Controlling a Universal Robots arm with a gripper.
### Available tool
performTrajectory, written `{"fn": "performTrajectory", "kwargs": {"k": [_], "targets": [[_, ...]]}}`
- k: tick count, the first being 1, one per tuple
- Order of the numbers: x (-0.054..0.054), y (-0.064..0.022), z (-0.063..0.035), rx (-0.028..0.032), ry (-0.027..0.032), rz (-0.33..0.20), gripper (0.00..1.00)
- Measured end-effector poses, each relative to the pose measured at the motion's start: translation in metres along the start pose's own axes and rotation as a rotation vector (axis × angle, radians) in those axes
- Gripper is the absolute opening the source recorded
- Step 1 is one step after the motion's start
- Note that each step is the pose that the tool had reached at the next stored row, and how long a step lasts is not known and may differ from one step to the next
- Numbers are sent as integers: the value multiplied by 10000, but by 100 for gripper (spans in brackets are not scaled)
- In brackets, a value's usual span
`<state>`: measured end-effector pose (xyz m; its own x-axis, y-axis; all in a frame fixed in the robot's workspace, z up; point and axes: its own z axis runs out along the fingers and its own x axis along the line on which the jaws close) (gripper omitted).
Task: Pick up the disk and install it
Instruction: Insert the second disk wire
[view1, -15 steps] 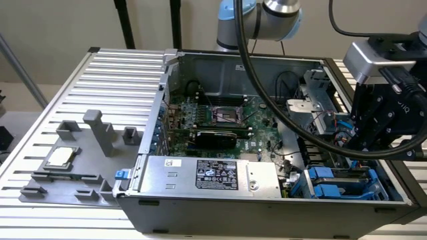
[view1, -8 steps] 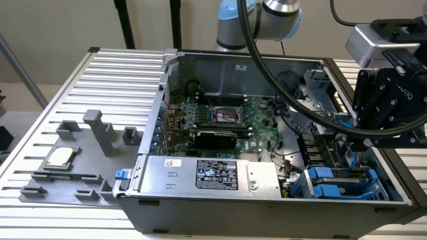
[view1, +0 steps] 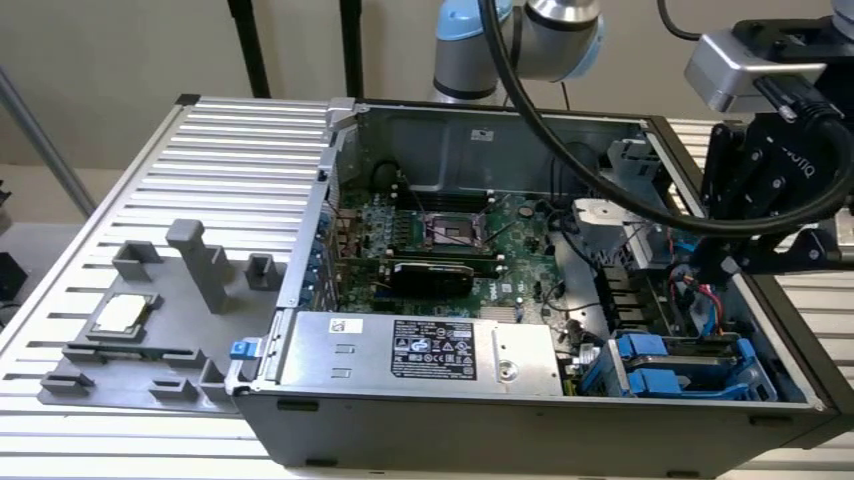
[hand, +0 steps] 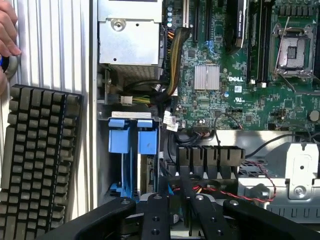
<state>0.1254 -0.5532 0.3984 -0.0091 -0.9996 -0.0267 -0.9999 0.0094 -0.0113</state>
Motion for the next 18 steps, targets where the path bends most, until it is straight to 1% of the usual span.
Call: {"fn": "performTrajectory", "kwargs": {"k": [2, 3, 5, 8, 9, 10, 16, 18], "targets": [[-35, -17, 1, 0, 2, 8, 0], [-50, -27, 2, 1, 7, 15, 100], [-72, -48, 3, 2, 26, 34, 100], [-99, -73, 7, 3, 73, 66, 100], [-118, -88, 15, 4, 134, 91, 100], [-124, -96, 26, 6, 228, 109, 100], [-135, -116, 64, 13, 620, 167, 100], [-138, -121, 76, 15, 742, 182, 100]]}}
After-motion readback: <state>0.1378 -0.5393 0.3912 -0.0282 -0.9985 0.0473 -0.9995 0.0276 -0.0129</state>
